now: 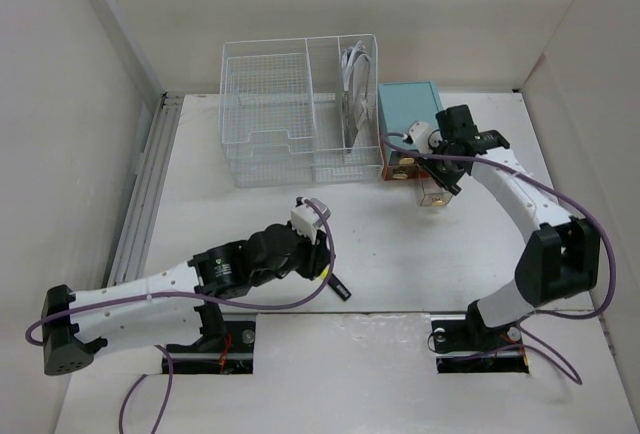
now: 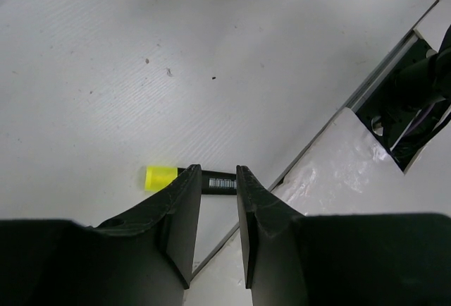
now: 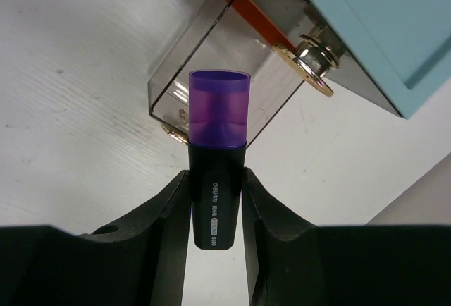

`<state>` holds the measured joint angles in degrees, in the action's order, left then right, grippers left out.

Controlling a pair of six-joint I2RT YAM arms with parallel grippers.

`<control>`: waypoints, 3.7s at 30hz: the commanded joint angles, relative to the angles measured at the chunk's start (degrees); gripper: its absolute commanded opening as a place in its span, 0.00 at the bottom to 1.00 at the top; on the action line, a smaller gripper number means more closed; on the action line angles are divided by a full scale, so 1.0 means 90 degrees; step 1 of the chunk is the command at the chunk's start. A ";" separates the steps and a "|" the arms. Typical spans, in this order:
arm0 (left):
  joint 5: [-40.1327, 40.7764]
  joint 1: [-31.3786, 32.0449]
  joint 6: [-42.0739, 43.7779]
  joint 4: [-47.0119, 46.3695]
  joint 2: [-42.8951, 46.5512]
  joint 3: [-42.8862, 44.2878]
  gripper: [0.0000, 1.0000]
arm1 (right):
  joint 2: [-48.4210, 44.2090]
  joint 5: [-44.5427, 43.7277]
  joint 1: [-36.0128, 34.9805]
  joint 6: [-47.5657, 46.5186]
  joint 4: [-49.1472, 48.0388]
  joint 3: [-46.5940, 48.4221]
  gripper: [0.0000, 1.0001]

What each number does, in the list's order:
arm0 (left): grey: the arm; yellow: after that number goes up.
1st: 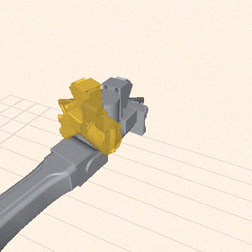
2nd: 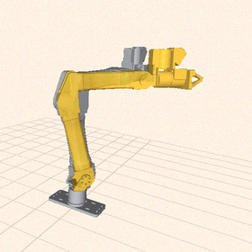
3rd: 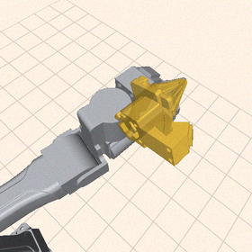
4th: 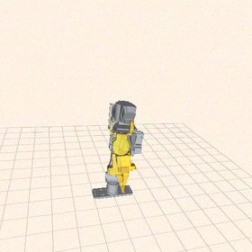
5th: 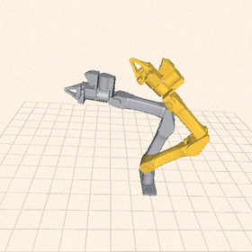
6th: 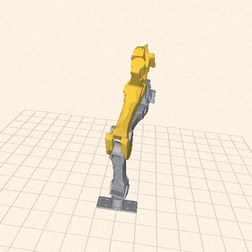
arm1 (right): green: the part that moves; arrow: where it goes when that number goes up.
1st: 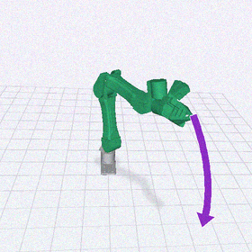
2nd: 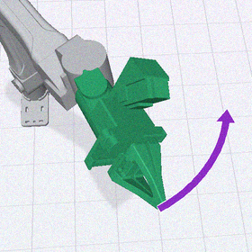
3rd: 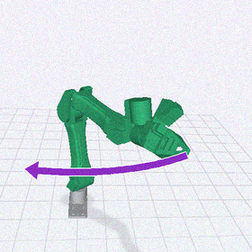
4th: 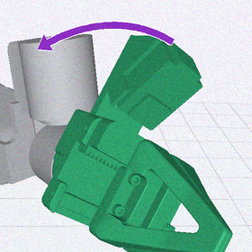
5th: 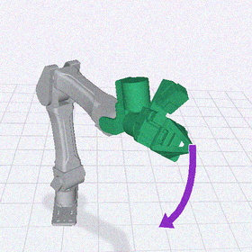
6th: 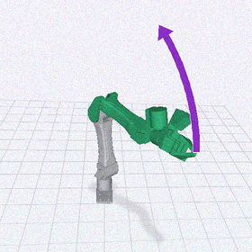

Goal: Organize the desk

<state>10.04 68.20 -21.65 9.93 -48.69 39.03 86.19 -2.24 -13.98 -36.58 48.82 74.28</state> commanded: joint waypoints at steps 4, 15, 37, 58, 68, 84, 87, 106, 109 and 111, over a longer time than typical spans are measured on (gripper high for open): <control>-0.0042 0.0029 0.0023 -0.0225 0.0244 -0.0127 0.24 | 0.0695 0.0161 0.0215 -0.0222 -0.0131 0.0369 0.02; -0.0042 0.0029 -0.0036 -0.0225 0.0302 -0.0127 0.24 | 0.1361 0.0161 0.0215 -0.0223 -0.0190 0.0936 0.07; -0.0100 0.0029 -0.0036 -0.0225 0.0361 -0.0127 0.24 | 0.0161 0.1458 -0.0301 -0.0603 0.0249 0.0654 0.33; -0.0550 0.0029 0.0179 -0.1251 0.3769 -0.0713 0.23 | 0.1809 0.3325 -0.3944 0.0832 -0.0366 0.0135 0.42; -0.0676 0.0029 0.0179 -0.1260 0.3515 -0.0713 0.23 | 0.1323 0.2361 -0.4570 0.3465 -0.2043 -0.0264 0.51; -0.0676 0.0029 0.0238 -0.1241 0.3651 -0.0655 0.23 | 0.0931 0.0025 -0.5586 0.5246 -0.3178 -0.1427 0.63; -0.0676 0.0029 0.0238 -0.1240 0.3807 -0.0713 0.23 | 0.1213 -0.0103 -0.5586 0.5246 -0.3178 -0.1427 0.63; -0.0862 0.0029 0.0296 -0.1358 0.4188 -0.0772 0.24 | 0.2044 -0.0464 -0.5644 0.5246 -0.3119 -0.1437 0.41; -0.0921 0.0029 0.0296 -0.1416 0.4189 -0.0772 0.24 | 0.2102 -0.0338 -0.5644 0.5246 -0.3051 -0.1437 0.33; -0.0921 0.0029 0.0296 -0.1416 0.4189 -0.0772 0.24 | 0.2103 -0.0337 -0.5644 0.5187 -0.3051 -0.1437 0.21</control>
<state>2.98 68.20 -19.88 0.80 -11.66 32.29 102.21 -5.96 -64.23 10.20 20.03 61.65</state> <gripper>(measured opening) 0.237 0.371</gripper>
